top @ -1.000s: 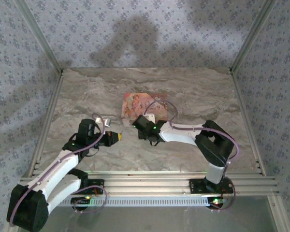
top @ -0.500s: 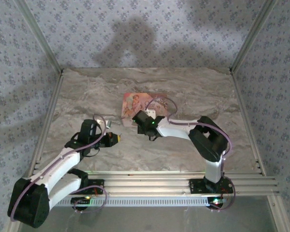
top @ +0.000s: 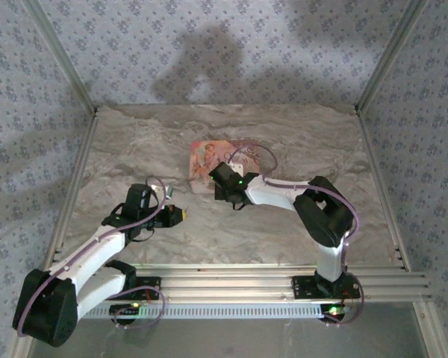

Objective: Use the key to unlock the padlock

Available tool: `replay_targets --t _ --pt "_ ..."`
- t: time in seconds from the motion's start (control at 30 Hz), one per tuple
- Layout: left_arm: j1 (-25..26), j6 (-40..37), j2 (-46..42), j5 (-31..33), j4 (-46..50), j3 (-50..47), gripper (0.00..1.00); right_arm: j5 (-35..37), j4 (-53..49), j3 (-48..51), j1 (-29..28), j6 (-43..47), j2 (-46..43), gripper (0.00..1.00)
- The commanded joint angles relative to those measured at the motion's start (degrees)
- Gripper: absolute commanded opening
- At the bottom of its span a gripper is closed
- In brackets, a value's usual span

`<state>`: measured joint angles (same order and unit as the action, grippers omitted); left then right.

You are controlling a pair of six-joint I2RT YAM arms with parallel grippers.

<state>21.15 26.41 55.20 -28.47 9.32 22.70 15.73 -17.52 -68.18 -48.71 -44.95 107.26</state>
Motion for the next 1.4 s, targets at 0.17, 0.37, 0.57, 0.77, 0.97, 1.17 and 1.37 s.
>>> replay_targets --t 0.17,0.37,0.57,0.77,0.97,1.17,1.37 --pt "0.5 -1.5 1.2 -0.5 0.2 3.2 0.00 0.9 -0.9 -2.9 -0.8 1.6 0.4 0.62" --pt "0.5 -1.5 1.7 -0.7 0.4 3.3 0.00 1.9 -1.3 -4.0 -1.5 0.9 2.2 0.55" --pt "0.5 -1.5 1.3 -2.0 0.1 3.3 0.00 2.2 -1.7 -4.3 -1.8 0.9 2.8 0.48" --pt "0.6 -1.5 0.1 -2.8 0.5 3.9 0.00 2.6 -1.7 -4.4 -1.9 0.8 3.2 0.44" --pt "0.7 -1.9 -1.4 -3.7 0.8 3.6 0.00 3.5 -2.1 -5.3 -1.7 1.0 3.8 0.36" --pt "0.9 -2.0 -4.7 -2.5 1.9 3.1 0.00 3.9 -1.8 -5.6 -1.4 1.0 4.5 0.36" --pt "1.3 -2.3 -5.9 -3.3 2.4 3.0 0.00 3.3 -2.1 -6.7 -1.3 2.5 5.1 0.26"
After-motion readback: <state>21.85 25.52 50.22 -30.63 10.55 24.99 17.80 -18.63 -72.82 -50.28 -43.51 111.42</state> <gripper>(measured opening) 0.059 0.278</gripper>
